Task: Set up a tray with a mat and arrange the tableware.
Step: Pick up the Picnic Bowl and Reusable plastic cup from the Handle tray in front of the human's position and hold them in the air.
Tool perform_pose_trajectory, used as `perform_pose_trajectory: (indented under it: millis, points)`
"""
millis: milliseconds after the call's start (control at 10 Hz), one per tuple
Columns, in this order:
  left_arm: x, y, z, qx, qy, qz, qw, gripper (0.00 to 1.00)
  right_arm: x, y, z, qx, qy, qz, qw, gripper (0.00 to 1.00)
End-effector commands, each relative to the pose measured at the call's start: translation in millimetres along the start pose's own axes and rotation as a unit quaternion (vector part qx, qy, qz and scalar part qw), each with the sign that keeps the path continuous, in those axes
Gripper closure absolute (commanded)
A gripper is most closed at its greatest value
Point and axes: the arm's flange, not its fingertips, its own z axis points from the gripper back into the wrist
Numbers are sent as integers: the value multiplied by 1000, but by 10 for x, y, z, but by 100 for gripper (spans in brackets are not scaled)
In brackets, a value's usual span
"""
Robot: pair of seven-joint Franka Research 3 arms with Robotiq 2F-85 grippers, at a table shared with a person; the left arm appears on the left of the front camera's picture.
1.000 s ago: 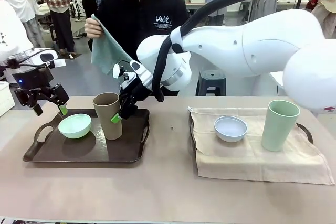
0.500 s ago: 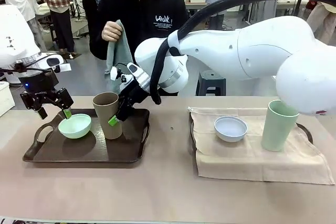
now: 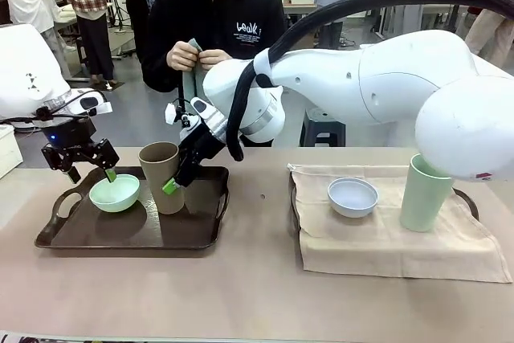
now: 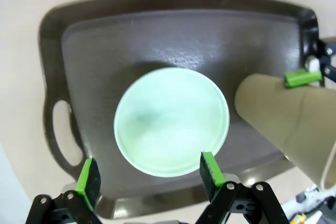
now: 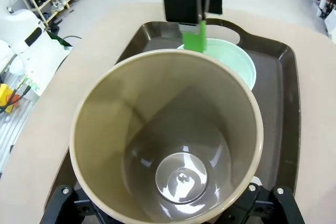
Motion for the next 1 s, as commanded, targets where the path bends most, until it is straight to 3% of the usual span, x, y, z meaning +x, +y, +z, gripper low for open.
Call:
perform_pose_trajectory:
  millis: [0,900]
  points:
    - [111,28,-84,13,-12,19,1000,1,34,-99,14,1,7,5,1000,3]
    - [93,149,-385,2,3,42,999,1,-21,-143,-125,-6,3,43,999,3]
